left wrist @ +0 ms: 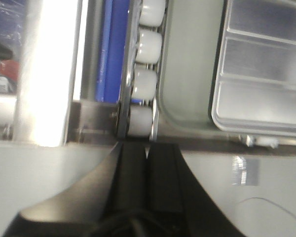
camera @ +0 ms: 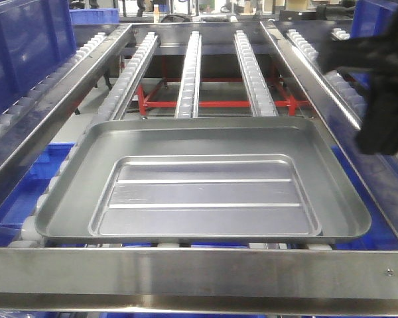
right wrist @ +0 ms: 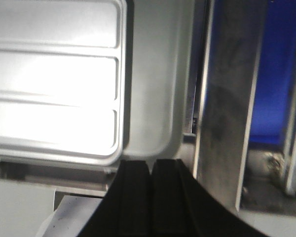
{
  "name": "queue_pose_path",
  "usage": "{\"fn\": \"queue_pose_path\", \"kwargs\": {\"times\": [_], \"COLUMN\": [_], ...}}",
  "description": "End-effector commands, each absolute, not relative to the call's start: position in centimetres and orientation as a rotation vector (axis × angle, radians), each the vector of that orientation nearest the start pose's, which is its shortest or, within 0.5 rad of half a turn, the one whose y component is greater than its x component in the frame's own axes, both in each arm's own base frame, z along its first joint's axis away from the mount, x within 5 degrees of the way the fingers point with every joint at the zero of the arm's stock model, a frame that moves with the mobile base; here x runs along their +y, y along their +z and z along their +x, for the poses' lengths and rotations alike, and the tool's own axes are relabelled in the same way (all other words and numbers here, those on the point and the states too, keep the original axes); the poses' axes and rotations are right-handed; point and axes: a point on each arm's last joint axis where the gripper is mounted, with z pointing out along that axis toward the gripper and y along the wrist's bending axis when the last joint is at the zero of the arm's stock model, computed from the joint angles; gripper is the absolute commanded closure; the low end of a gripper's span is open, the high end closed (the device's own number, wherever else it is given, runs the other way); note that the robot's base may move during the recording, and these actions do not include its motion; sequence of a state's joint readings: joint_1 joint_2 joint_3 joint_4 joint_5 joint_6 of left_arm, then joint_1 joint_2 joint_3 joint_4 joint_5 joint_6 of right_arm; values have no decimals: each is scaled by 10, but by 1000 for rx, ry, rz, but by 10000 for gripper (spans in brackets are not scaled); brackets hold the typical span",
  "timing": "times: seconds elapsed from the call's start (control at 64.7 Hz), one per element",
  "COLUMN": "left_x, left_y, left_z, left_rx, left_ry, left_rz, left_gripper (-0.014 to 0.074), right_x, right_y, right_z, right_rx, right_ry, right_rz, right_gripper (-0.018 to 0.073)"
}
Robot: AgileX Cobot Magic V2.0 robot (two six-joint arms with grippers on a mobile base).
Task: Grab silver tray and place in blue box
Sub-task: 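Lower both grippers onto opposite side rims of the silver tray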
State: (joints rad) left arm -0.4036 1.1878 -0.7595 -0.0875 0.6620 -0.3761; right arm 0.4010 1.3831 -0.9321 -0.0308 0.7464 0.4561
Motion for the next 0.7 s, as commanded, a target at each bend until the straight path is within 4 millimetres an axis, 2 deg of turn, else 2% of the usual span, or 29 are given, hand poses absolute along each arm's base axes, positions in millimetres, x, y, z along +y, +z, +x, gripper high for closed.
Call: {"fn": "queue_pose_path", "kwargs": {"times": [0.0, 0.155, 0.325, 0.433, 0.572, 0.68], "left_x": [-112, -148, -175, -182, -184, -183], "left_y": [277, 273, 261, 252, 243, 241], "left_z": [223, 253, 279, 289, 292, 291], "left_rx": [2522, 2556, 2599, 2626, 2652, 2669], "left_ry": [-399, -408, -436, -432, -416, -407], "left_rz": [5, 83, 84, 76, 76, 77], "left_gripper": [692, 692, 692, 692, 692, 692], "right_x": [109, 117, 128, 129, 133, 136], "right_y": [270, 256, 244, 236, 224, 226], "right_z": [261, 272, 280, 284, 289, 294], "right_rx": [2614, 2614, 2605, 2615, 2634, 2638], "right_ry": [277, 289, 307, 299, 276, 273], "right_rz": [68, 72, 50, 50, 13, 11], "right_gripper": [501, 501, 501, 501, 501, 501]}}
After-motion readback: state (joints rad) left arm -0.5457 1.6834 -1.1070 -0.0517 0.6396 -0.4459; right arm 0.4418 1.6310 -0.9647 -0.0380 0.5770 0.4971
